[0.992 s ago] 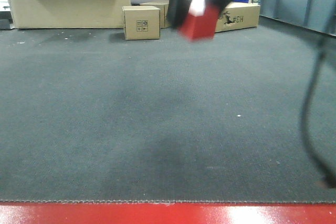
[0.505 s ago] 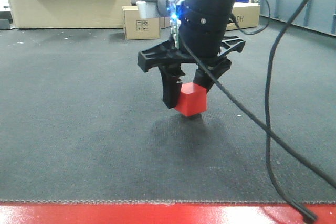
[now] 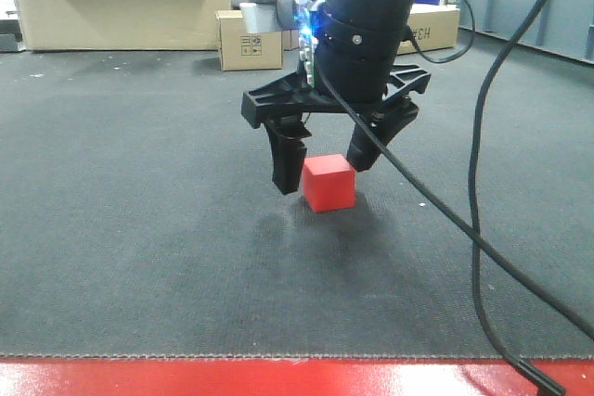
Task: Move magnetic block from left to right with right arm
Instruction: 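Open the right gripper and raise it off the cube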
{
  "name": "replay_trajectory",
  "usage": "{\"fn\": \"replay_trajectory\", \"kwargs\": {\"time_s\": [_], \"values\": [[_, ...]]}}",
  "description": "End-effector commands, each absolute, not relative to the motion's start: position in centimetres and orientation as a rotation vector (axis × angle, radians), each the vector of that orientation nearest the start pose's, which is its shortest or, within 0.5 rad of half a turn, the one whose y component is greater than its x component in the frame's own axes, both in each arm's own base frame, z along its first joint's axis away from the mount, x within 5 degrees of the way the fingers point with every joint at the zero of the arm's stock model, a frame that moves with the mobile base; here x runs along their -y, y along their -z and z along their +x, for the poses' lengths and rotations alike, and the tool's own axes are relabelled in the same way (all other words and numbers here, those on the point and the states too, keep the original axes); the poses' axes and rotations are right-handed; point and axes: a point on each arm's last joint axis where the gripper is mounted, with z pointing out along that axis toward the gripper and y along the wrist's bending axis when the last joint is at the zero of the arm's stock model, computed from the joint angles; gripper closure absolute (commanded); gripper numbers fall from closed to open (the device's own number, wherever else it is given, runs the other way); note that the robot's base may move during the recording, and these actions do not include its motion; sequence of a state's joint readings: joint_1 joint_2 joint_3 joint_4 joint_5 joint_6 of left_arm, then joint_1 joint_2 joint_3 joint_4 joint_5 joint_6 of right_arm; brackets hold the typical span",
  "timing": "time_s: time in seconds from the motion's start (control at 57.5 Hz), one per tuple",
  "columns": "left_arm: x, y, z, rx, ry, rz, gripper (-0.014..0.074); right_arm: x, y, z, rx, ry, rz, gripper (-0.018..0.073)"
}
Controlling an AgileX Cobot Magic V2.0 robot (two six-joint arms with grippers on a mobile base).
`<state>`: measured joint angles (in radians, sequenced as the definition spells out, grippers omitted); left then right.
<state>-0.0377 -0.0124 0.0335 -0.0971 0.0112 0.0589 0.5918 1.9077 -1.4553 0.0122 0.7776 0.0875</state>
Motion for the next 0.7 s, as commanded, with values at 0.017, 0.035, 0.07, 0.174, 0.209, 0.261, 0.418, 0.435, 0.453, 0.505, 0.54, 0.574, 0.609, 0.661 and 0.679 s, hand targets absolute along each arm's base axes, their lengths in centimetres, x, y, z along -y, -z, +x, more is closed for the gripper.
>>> {"fn": "replay_trajectory", "kwargs": {"time_s": [0.017, 0.035, 0.07, 0.174, 0.209, 0.261, 0.418, 0.435, 0.453, 0.505, 0.54, 0.574, 0.609, 0.661, 0.679], "values": [[0.1, -20.8, 5.5, -1.422, 0.065, -0.016, 0.0722, -22.5, -28.5, 33.4, -2.459, -0.283, -0.638, -0.0062], [0.1, -20.8, 5.5, -1.422, 0.065, -0.016, 0.0722, -22.4, -29.1, 33.2, -2.444, -0.288, -0.634, -0.0057], [0.1, -20.8, 5.5, -1.422, 0.065, -0.016, 0.0722, -22.1, -30.1, 32.7, -2.422, -0.298, -0.627, -0.0034], [0.1, -20.8, 5.5, -1.422, 0.065, -0.016, 0.0722, -20.8, -33.1, 30.8, -2.342, -0.329, -0.606, 0.0102], [0.1, -20.8, 5.5, -1.422, 0.065, -0.016, 0.0722, -20.2, -34.1, 29.9, -2.317, -0.337, -0.6, 0.0172], [0.1, -20.8, 5.5, -1.422, 0.065, -0.016, 0.0722, -19.3, -35.4, 28.4, -2.276, -0.352, -0.589, 0.0259], [0.1, -20.8, 5.5, -1.422, 0.065, -0.016, 0.0722, -16.0, -36.8, 23.5, -2.157, -0.389, -0.557, 0.0477], [0.1, -20.8, 5.5, -1.422, 0.065, -0.016, 0.0722, -15.4, -36.9, 22.7, -2.13, -0.397, -0.55, 0.0494], [0.1, -20.8, 5.5, -1.422, 0.065, -0.016, 0.0722, -15.1, -37.0, 22.2, -2.113, -0.402, -0.546, 0.0496], [0.1, -20.8, 5.5, -1.422, 0.065, -0.016, 0.0722, -13.8, -37.1, 20.3, -2.048, -0.421, -0.528, 0.0489], [0.1, -20.8, 5.5, -1.422, 0.065, -0.016, 0.0722, -12.9, -37.1, 19.0, -2.008, -0.432, -0.518, 0.049], [0.1, -20.8, 5.5, -1.422, 0.065, -0.016, 0.0722, -11.8, -37.1, 17.4, -1.941, -0.45, -0.5, 0.049], [0.1, -20.8, 5.5, -1.422, 0.065, -0.016, 0.0722, -10.9, -37.0, 16.1, -1.892, -0.462, -0.487, 0.049], [0.1, -20.8, 5.5, -1.422, 0.065, -0.016, 0.0722, -9.7, -36.7, 14.4, -1.827, -0.477, -0.471, 0.049], [0.1, -20.8, 5.5, -1.422, 0.065, -0.016, 0.0722, -9.4, -36.7, 13.9, -1.809, -0.482, -0.466, 0.049]]}}
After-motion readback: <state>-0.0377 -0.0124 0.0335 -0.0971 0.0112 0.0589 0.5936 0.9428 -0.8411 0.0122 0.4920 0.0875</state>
